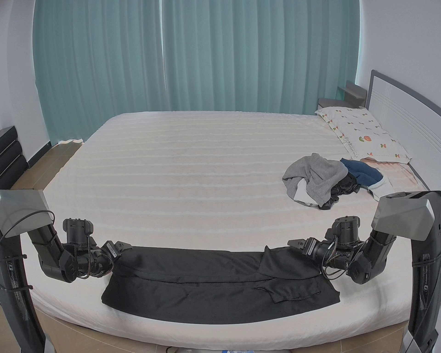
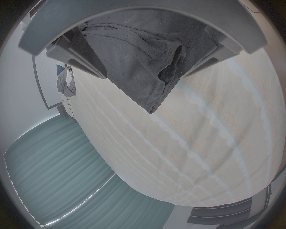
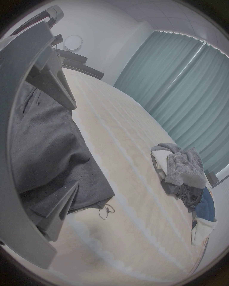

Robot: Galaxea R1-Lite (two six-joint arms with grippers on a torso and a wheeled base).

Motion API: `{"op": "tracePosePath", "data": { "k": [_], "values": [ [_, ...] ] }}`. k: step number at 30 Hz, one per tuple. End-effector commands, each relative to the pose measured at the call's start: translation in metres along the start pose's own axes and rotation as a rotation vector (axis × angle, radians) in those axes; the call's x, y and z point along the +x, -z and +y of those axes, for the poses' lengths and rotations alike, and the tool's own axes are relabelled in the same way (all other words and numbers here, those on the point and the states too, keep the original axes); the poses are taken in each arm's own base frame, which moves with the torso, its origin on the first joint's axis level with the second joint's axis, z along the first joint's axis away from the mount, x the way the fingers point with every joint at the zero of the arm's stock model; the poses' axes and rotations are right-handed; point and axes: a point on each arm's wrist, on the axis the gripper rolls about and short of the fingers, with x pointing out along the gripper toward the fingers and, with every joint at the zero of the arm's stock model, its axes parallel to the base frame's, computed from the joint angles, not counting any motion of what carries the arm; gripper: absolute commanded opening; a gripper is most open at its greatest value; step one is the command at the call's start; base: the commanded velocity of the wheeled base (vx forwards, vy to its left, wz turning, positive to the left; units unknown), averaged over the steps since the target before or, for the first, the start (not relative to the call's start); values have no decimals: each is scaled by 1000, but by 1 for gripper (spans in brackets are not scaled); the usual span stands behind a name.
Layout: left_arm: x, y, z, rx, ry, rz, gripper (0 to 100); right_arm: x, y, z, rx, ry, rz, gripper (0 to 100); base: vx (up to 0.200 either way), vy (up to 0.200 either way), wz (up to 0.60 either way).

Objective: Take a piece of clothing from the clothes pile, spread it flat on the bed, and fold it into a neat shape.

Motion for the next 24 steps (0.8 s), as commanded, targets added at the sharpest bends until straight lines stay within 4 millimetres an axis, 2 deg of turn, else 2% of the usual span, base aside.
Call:
{"op": "tracePosePath", "data": {
  "k": [1,3,4,16,24],
  "values": [
    [0,0,0,0,-1,1,100,5,7,-7,-3,11,26,100,0,0,0],
    [0,1,0,-1,0,2,100,5,7,-7,-3,9,27,100,0,0,0],
    [0,1,0,1,-1,1,100,5,7,-8,-4,8,26,0,0,0,0],
    [1,1,0,2,-3,1,100,0,-5,-14,6,-14,-50,0,0,0,0],
    [2,1,0,4,-7,2,100,1,-3,-16,4,-5,-38,0,0,0,0]
  ]
}}
